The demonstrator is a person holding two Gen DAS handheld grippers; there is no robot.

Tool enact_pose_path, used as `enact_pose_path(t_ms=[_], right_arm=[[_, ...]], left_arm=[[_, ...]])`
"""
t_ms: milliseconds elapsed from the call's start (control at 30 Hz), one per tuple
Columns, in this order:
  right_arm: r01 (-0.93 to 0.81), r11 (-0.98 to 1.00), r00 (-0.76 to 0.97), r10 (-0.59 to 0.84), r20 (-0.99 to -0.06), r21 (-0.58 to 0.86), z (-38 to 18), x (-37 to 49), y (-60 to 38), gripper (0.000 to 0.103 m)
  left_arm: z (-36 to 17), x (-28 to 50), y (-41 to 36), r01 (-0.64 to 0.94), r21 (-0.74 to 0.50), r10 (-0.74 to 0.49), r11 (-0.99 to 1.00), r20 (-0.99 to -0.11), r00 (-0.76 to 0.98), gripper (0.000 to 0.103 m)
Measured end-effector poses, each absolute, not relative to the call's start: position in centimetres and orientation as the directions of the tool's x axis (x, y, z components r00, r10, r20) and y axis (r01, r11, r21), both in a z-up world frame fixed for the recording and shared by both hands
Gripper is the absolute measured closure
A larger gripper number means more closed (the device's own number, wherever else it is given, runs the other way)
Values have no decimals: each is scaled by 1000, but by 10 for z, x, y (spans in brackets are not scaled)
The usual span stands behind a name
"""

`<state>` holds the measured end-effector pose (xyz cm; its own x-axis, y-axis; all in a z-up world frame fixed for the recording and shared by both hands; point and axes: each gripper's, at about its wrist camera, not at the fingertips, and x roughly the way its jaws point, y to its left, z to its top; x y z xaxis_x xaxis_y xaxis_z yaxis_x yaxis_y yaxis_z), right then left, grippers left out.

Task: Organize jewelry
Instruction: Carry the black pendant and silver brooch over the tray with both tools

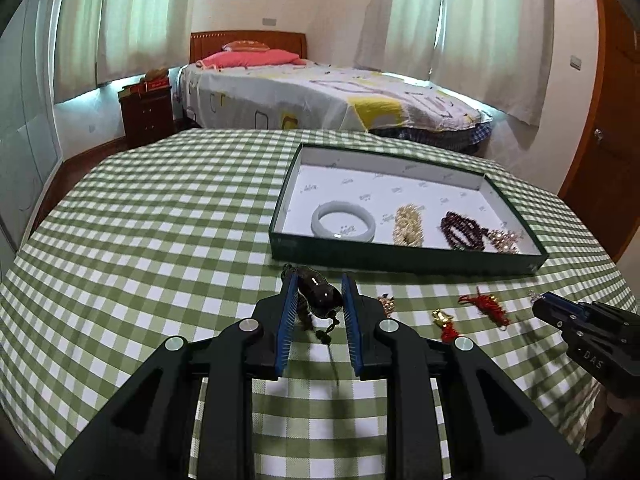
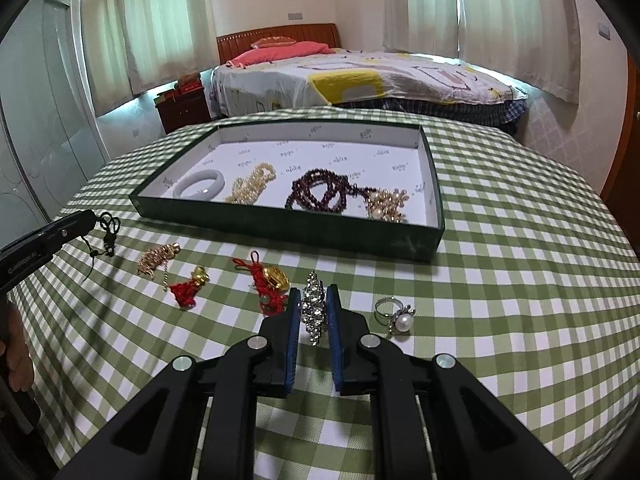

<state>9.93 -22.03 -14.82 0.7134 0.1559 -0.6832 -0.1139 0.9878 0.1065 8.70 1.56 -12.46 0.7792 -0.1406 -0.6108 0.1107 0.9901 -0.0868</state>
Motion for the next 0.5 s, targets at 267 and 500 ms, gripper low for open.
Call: enact_pose_path(t_ms=[267, 500], right_arm=[[-124, 986, 740, 164, -653, 108, -132, 92, -218, 89], [-124, 983, 767, 180, -616, 134, -110, 94, -223, 89]], left_arm=[[-104, 77, 13, 126, -94, -157, 988, -574, 804, 81], [-77, 77, 7, 158, -111, -193, 981, -525, 829, 81]])
